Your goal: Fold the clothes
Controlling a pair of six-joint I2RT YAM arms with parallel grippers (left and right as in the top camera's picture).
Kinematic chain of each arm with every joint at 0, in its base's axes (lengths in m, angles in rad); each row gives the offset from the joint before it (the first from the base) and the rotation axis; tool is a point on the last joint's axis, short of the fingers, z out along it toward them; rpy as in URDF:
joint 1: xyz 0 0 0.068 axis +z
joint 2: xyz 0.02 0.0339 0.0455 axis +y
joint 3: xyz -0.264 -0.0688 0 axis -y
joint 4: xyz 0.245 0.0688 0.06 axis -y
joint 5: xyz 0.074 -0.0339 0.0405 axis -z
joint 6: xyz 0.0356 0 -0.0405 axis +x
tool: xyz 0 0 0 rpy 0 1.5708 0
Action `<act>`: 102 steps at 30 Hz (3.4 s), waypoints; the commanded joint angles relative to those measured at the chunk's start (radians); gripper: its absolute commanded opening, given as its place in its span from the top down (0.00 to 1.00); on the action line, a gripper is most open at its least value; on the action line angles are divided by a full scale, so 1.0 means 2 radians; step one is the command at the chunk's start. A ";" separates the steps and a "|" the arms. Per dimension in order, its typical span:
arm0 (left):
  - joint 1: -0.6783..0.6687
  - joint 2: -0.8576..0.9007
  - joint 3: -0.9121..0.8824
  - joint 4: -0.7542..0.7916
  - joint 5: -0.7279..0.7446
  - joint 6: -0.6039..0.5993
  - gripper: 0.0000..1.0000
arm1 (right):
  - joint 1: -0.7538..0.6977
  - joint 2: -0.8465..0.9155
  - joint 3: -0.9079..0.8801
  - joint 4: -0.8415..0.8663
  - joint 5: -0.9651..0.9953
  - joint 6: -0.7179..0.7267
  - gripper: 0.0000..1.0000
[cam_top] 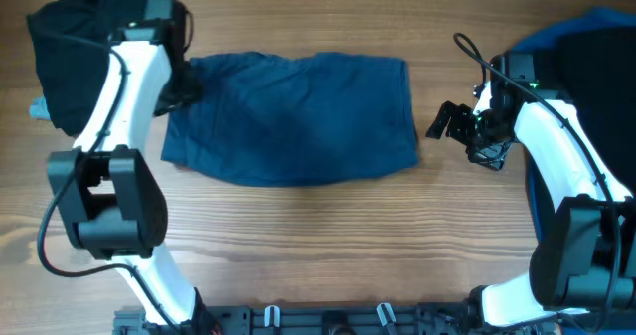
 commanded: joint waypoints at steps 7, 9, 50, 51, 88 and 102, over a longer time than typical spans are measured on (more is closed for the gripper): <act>0.028 -0.006 -0.015 -0.026 0.093 0.034 0.12 | 0.001 -0.006 0.005 -0.006 -0.008 -0.010 0.00; 0.028 -0.003 -0.049 -0.003 0.097 0.047 0.09 | 0.001 -0.006 0.005 -0.007 -0.008 -0.010 0.00; 0.035 0.083 -0.134 0.180 0.410 0.227 0.96 | 0.001 -0.006 0.005 -0.018 -0.018 -0.023 0.00; 0.039 0.072 -0.133 0.177 0.397 0.221 0.96 | 0.001 -0.006 0.005 -0.019 -0.018 -0.023 0.00; -0.146 -0.042 0.188 -0.123 0.034 -0.033 0.96 | 0.053 0.047 0.004 0.043 -0.018 -0.009 0.00; -0.117 -0.042 0.213 -0.079 0.036 0.015 0.96 | 0.053 0.047 0.004 0.045 -0.018 0.004 0.00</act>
